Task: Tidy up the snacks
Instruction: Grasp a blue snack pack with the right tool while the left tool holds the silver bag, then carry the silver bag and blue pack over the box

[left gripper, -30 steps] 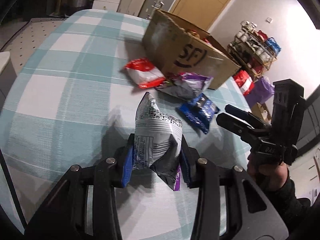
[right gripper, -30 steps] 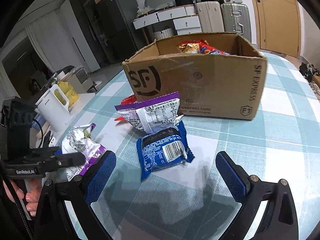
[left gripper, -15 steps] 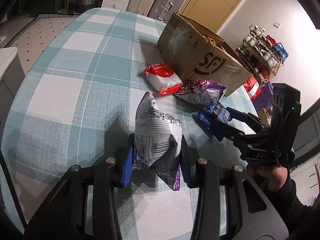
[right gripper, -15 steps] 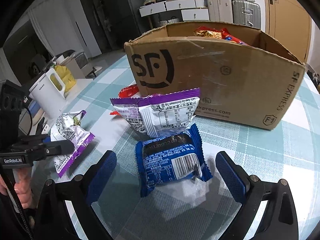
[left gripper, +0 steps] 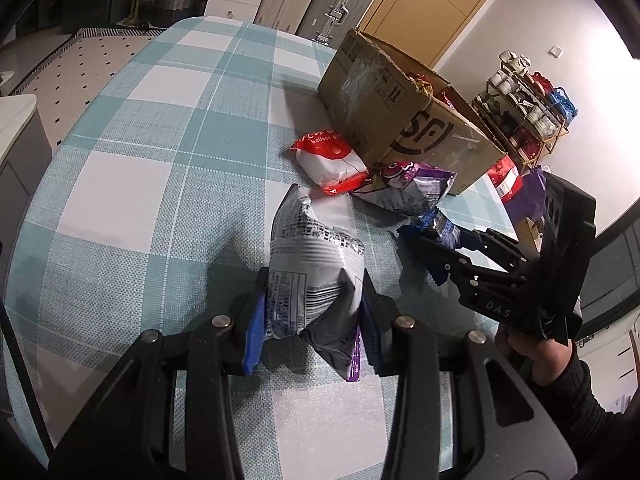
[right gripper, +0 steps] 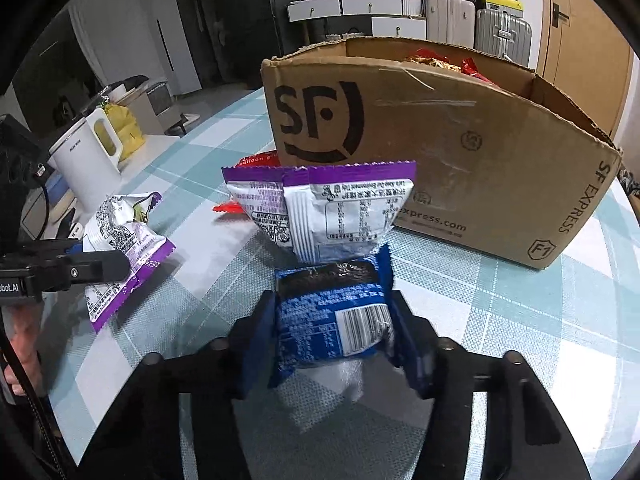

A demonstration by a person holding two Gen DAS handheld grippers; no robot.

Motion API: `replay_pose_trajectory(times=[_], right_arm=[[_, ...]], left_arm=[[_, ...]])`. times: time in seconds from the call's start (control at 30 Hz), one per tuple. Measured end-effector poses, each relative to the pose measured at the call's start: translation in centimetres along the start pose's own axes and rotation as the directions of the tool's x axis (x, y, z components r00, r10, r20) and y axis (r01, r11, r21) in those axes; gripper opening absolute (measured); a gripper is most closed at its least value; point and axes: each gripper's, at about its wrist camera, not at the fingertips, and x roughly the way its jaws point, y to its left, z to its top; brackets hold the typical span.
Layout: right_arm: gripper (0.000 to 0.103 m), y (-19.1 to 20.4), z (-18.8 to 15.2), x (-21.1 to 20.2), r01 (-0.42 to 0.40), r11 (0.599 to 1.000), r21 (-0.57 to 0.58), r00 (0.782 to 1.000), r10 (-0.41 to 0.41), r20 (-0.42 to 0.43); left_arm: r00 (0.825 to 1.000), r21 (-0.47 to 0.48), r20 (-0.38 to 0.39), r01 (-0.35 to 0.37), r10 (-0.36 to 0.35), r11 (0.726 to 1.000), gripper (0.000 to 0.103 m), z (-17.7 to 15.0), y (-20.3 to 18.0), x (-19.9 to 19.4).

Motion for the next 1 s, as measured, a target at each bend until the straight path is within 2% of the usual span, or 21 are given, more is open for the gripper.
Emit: replay_pose_trajectory(times=[0.23,0.63,1.0], right_arm=[[0.048,-0.2,-0.3,-0.8,-0.010,1.000,0.004,1.000,0.010,0.018],[0.048,-2.1,-2.5,-4.2,-0.062,0.993,0.095,0.996,0.056,0.063],[0.048,-4.4,-3.8,-9.0,-0.105,0.978,0.182,0.986,0.078,0.148]], left_arm=[[1.000,0.003,0.008,0.003,-0.003,1.000,0.037,-0.2,-0.3,-0.5],[1.000,0.022,0.017,0.017,-0.017,1.000,0.037,-0.4,-1.5,-1.0],[0.998,0.079,0.043,0.042,-0.045,0.996,0.037,1.5,-4.5,-1.5]])
